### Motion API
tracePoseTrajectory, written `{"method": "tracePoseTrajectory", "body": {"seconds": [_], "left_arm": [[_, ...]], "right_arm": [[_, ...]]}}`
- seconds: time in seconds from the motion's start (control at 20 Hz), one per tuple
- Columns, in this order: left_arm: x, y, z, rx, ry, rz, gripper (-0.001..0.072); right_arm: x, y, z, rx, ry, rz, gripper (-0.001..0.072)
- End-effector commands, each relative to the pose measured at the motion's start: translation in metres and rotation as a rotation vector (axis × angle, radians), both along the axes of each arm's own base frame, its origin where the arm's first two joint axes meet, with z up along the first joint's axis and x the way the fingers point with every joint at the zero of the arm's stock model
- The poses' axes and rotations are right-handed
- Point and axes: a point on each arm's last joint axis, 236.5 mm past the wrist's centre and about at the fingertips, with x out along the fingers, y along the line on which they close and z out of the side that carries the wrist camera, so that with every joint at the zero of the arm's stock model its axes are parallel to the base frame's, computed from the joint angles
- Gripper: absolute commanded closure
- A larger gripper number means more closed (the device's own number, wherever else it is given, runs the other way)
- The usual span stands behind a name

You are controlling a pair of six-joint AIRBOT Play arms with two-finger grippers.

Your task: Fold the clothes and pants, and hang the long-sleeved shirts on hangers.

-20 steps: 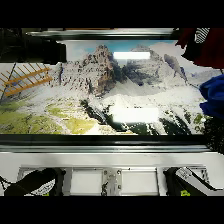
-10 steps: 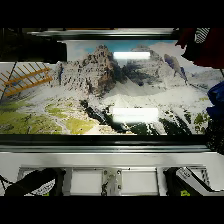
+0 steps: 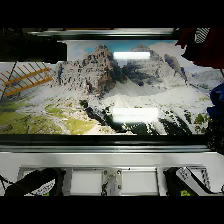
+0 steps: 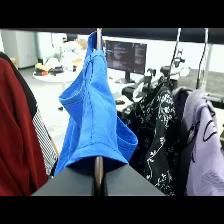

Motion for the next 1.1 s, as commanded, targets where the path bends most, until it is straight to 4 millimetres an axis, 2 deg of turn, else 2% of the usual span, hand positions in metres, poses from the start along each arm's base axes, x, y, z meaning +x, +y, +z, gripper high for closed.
{"method": "tracePoseTrajectory", "body": {"seconds": [0.0, 0.25, 0.55, 0.9, 1.05], "left_arm": [[0.000, 0.000, 0.000, 0.000, 0.000, 0.001, 0.0696], [0.000, 0.000, 0.000, 0.001, 0.000, 0.001, 0.0696], [0.000, 0.000, 0.000, 0.001, 0.001, 0.001, 0.0696], [0.000, 0.000, 0.000, 0.000, 0.000, 0.001, 0.0696], [0.000, 0.000, 0.000, 0.001, 0.001, 0.001, 0.0696]], "right_arm": [[-0.009, 0.013, 0.010, -0.023, -0.014, -0.001, 0.0711], [-0.013, 0.017, 0.011, -0.029, -0.012, -0.008, 0.0711], [-0.015, -0.008, -0.020, 0.025, 0.079, -0.079, 0.0711], [-0.014, -0.036, -0.040, 0.051, 0.142, -0.141, 0.0710], [-0.018, -0.054, -0.057, 0.109, 0.164, -0.171, 0.0710]]}}
